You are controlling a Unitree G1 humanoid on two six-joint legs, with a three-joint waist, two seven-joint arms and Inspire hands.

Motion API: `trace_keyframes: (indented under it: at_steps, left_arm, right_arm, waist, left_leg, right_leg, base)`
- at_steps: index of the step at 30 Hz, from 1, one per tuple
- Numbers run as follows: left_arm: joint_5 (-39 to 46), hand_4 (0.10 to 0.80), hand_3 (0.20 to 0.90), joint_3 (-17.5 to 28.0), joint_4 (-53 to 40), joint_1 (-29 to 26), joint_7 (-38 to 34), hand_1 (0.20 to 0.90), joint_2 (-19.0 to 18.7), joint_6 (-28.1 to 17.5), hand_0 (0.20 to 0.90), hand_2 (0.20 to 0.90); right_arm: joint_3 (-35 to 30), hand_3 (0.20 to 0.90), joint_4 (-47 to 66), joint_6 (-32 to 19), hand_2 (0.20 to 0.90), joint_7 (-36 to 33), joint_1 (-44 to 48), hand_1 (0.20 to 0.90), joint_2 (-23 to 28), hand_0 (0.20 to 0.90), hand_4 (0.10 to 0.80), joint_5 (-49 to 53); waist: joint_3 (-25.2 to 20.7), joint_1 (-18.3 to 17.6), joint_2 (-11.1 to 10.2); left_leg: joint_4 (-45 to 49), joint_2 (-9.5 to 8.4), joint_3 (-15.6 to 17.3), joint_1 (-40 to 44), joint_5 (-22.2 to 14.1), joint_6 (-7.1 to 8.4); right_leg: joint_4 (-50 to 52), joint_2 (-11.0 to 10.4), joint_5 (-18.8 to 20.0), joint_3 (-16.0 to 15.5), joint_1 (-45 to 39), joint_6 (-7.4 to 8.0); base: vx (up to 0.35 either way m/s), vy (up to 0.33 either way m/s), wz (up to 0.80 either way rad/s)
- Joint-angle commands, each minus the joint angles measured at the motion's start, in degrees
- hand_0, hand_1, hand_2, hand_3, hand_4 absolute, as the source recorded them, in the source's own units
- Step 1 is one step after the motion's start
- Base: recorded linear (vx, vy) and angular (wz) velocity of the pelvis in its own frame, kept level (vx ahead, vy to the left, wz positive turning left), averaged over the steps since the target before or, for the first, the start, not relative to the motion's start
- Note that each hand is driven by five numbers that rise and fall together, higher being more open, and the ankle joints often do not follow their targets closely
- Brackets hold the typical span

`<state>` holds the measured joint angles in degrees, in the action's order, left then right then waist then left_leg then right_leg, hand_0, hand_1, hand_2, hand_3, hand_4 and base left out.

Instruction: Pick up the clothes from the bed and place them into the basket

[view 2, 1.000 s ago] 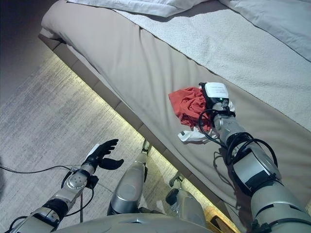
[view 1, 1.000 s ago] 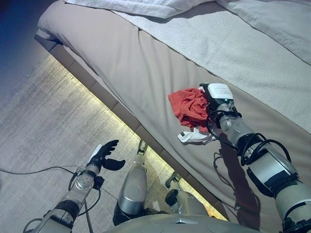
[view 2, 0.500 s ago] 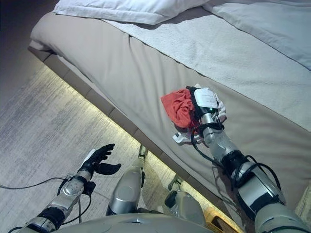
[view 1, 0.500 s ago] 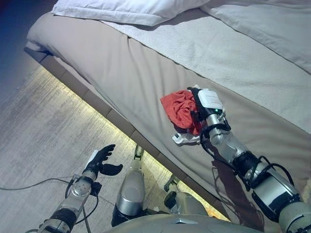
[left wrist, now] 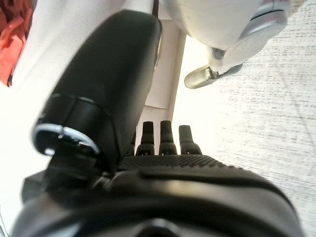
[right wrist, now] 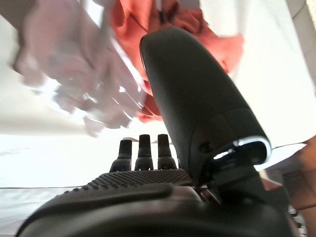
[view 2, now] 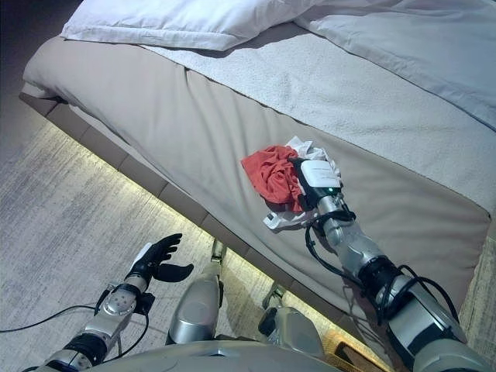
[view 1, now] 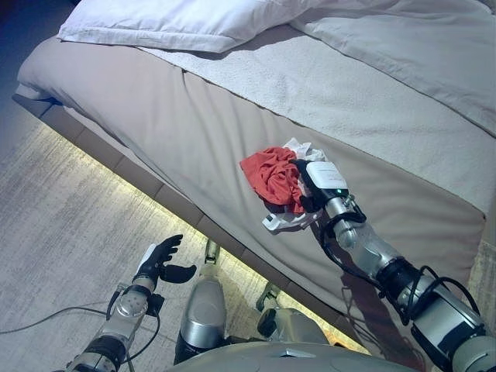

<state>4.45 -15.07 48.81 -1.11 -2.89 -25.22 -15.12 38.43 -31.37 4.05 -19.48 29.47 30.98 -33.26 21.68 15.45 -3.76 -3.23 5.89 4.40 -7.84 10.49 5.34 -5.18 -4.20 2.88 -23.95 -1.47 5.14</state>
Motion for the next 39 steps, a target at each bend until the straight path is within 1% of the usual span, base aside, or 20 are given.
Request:
trace_keyframes:
  at_steps: [1, 6, 10, 12, 13, 16, 17, 19, 21, 23, 25, 33, 37, 39]
  left_arm:
    - [-0.48, 0.8, 0.9, -2.02, 1.09, 0.24, -0.46, 0.9, -0.77, -2.35, 0.9, 0.9]
    - [-0.14, 0.8, 0.9, -3.01, 1.32, -0.7, -0.37, 0.9, -1.44, -2.88, 0.9, 0.9]
    - [0.28, 0.8, 0.9, -3.78, 1.82, -2.08, 0.14, 0.9, -2.3, -3.84, 0.9, 0.9]
    - [1.24, 0.8, 0.9, -4.64, 1.51, -3.15, 0.07, 0.9, -2.73, -4.13, 0.9, 0.9]
    - [1.34, 0.8, 0.9, -4.76, 1.49, -3.26, 0.03, 0.9, -2.75, -4.26, 0.9, 0.9]
    - [1.78, 0.8, 0.9, -5.48, 1.06, -4.2, -0.47, 0.9, -2.8, -4.47, 0.9, 0.9]
    - [2.12, 0.8, 0.9, -5.67, 0.49, -4.54, -0.69, 0.9, -2.85, -4.45, 0.9, 0.9]
    - [2.62, 0.8, 0.9, -5.8, -0.57, -4.67, -0.92, 0.9, -2.94, -4.21, 0.9, 0.9]
    - [2.81, 0.8, 0.9, -5.75, -1.28, -4.68, -0.96, 0.9, -3.02, -3.94, 0.9, 0.9]
    - [2.98, 0.8, 0.9, -5.76, -1.97, -4.69, -0.96, 0.9, -3.09, -3.59, 0.9, 0.9]
    - [3.13, 0.8, 0.9, -5.54, -2.72, -4.49, -0.82, 0.9, -3.18, -3.17, 0.9, 0.9]
    - [3.88, 0.8, 0.9, -5.71, -4.45, -3.17, -1.11, 0.9, -3.56, -2.2, 0.9, 0.9]
    - [4.57, 0.8, 0.9, -5.37, -4.98, -1.75, -1.23, 0.9, -3.42, -2.15, 0.9, 0.9]
    - [4.32, 0.8, 0.9, -4.73, -5.69, -0.29, -1.59, 0.9, -2.95, -1.52, 0.9, 0.9]
  right_arm:
    - [1.47, 0.9, -0.31, -0.2, 0.9, -1.84, 7.22, 0.9, 0.1, 0.9, 0.8, -1.68]
    - [2.51, 0.9, -7.19, 1.25, 0.9, -0.91, 12.14, 0.9, -0.85, 0.9, 0.8, -1.29]
    - [3.09, 0.9, -15.4, 2.56, 0.9, -0.41, 15.21, 0.9, -2.27, 0.9, 0.8, -1.11]
    - [3.1, 0.9, -21.12, 2.16, 0.9, 0.28, 17.35, 0.9, -2.99, 0.9, 0.8, -1.51]
    - [3.11, 0.9, -21.88, 2.12, 0.9, 0.37, 17.63, 0.9, -3.08, 0.9, 0.8, -1.77]
    - [3.41, 0.9, -26.5, 3.12, 0.9, 2.03, 19.51, 0.9, -4.05, 0.9, 0.8, -3.12]
    - [3.44, 0.9, -28.06, 3.49, 0.9, 3.52, 20.38, 0.9, -4.28, 0.9, 0.8, -2.8]
    - [3.65, 0.9, -29.65, 2.85, 0.9, 4.33, 21.15, 0.9, -3.99, 0.9, 0.8, -2.95]
    - [3.73, 0.2, -30.15, 2.36, 0.3, 3.53, 21.6, 0.3, -3.81, 0.3, 0.1, -2.68]
    - [3.44, 0.2, -30.77, 2.12, 0.3, 2.42, 22.37, 0.3, -3.69, 0.3, 0.1, -2.42]
    - [3.1, 0.2, -30.94, 1.29, 0.3, -0.22, 22.88, 0.3, -3.16, 0.3, 0.1, -1.79]
    - [0.93, 0.2, -28.65, -1.35, 0.3, -8.06, 25.09, 0.3, -0.33, 0.3, 0.1, 1.1]
    - [-0.8, 0.2, -23.62, -3.0, 0.3, -11.39, 24.42, 0.3, 3.0, 0.3, 0.1, 6.59]
    - [-3.14, 0.2, -18.07, -4.07, 0.3, -13.14, 22.28, 0.3, 4.86, 0.3, 0.1, 11.85]
  waist:
    - [-3.49, 2.28, 1.6]
    - [-1.87, 4.08, 2.68]
    - [-0.5, 5.21, 3.77]
    - [0.37, 5.8, 4.54]
    - [0.51, 5.86, 4.69]
    - [1.36, 6.31, 5.65]
    - [1.79, 6.48, 6.1]
    - [2.09, 6.69, 6.65]
    - [2.11, 6.74, 6.92]
    - [2.12, 6.79, 7.12]
    - [2.08, 6.73, 7.22]
    - [0.5, 5.64, 6.34]
    - [-0.85, 4.31, 5.82]
    - [-1.93, 3.21, 5.33]
  left_leg:
    - [4.1, 0.23, -0.79, -3.8, -5.75, 0.87]
    - [5.55, -0.01, -2.36, -5.77, -5.45, 0.92]
    - [6.33, -0.06, -3.41, -7.38, -5.24, 0.63]
    - [7.15, -0.32, -4.08, -8.82, -5.1, 0.37]
    - [7.29, -0.38, -4.15, -9.04, -5.07, 0.32]
    - [8.23, -0.75, -4.52, -10.58, -4.91, 0.0]
    - [8.68, -0.89, -4.65, -11.36, -4.82, -0.16]
    - [8.84, -1.12, -4.79, -12.01, -4.53, -0.18]
    - [8.75, -1.19, -4.78, -12.23, -4.37, -0.17]
    - [8.61, -1.24, -4.66, -12.31, -4.28, -0.16]
    - [8.26, -1.21, -4.42, -12.14, -4.24, -0.18]
    - [5.91, -0.68, -2.45, -9.03, -4.4, 0.11]
    - [4.07, -0.38, -1.14, -6.06, -4.66, 0.33]
    - [3.09, -0.26, -0.27, -4.32, -4.79, 0.42]
  right_leg:
    - [9.91, -1.85, -6.62, -0.77, 1.52, -1.18]
    - [11.61, -2.34, -6.91, -2.14, 2.96, -1.46]
    - [13.53, -3.22, -6.88, -3.1, 4.97, -1.53]
    - [14.89, -3.94, -6.6, -3.6, 6.74, -1.58]
    - [15.12, -4.08, -6.54, -3.67, 7.04, -1.59]
    - [16.51, -4.93, -6.24, -3.98, 8.91, -1.5]
    - [17.23, -5.34, -6.11, -4.13, 9.95, -1.5]
    - [17.33, -5.57, -5.83, -4.18, 10.54, -1.48]
    - [17.29, -5.64, -5.68, -4.16, 10.8, -1.4]
    - [17.17, -5.7, -5.58, -4.23, 10.9, -1.27]
    - [16.94, -5.68, -5.46, -4.15, 10.94, -1.17]
    - [14.4, -4.88, -5.49, -3.39, 8.25, -0.45]
    - [12.55, -4.18, -5.66, -2.61, 5.85, -0.12]
    - [11.53, -4.0, -5.56, -1.94, 4.47, 0.1]
  base:
    - [0.015, -0.008, 0.2]
    - [0.009, -0.007, 0.16]
    - [-0.018, -0.018, 0.12]
    - [-0.044, -0.019, 0.13]
    - [-0.052, 0.002, 0.1]
    - [-0.055, -0.001, 0.02]
    - [-0.056, -0.002, 0.0]
    - [-0.048, 0.008, 0.02]
    - [-0.016, 0.006, 0.01]
    - [-0.016, 0.0, 0.0]
    - [-0.03, 0.003, 0.02]
    - [0.001, 0.005, 0.0]
    - [0.016, 0.048, -0.07]
    - [0.031, 0.059, -0.05]
